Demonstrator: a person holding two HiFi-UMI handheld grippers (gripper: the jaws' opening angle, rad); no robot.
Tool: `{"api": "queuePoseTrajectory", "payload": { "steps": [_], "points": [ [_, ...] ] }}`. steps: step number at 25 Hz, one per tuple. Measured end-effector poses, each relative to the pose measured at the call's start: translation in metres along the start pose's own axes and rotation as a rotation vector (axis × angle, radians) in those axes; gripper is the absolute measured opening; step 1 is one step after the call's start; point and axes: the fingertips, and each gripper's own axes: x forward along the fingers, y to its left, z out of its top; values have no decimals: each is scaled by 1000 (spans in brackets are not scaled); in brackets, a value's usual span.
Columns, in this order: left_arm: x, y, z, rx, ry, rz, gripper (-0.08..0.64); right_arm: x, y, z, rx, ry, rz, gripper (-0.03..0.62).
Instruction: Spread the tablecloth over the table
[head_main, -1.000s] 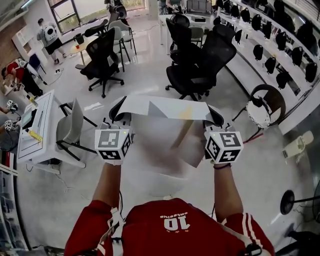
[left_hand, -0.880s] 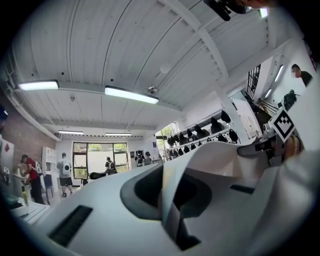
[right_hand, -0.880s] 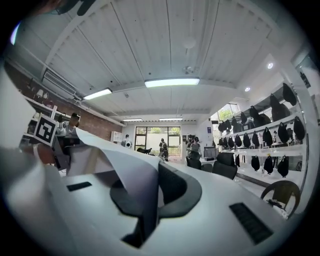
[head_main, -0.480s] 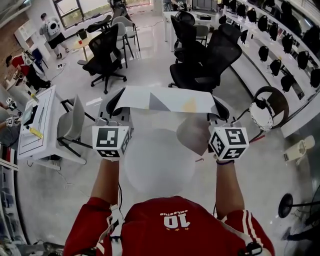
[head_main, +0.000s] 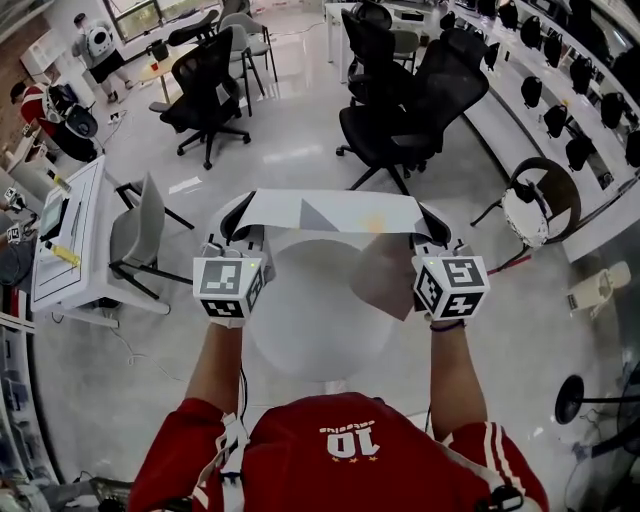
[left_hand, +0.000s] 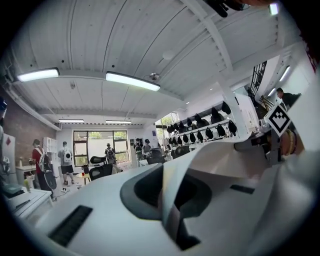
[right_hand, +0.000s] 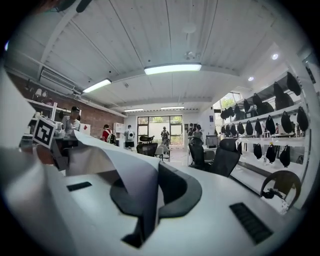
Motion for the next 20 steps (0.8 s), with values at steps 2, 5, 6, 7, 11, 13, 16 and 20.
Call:
{"api": "queuePoseTrajectory", "payload": {
  "steps": [2, 5, 6, 7, 11, 13, 16, 20],
  "points": [
    [-1, -5, -12, -7, 27, -10, 11, -2, -1, -11, 9, 24, -5, 17],
    [-6, -13, -26, -27, 52, -24, 11, -8, -1, -27, 13, 59, -16, 17],
    [-9, -15, -29, -32, 56, -29, 11, -10, -1, -31, 16, 69, -18, 17],
    [-11, -17, -31, -35, 58, -34, 11, -12, 0, -34, 19, 77, -20, 17],
    [-20, -22, -33, -25, 72, -43, 11, -21, 4, -42, 25, 100, -21, 17],
    [-26, -25, -35, -21, 76, -48, 11, -25, 5, -47, 24, 117, -19, 17],
    [-38, -30, -40, -29, 84, -51, 11, -35, 10, -58, 22, 145, -17, 17],
    [-56, -34, -55, -55, 104, -52, 11, -47, 21, -71, 12, 172, -16, 17]
  ]
}}
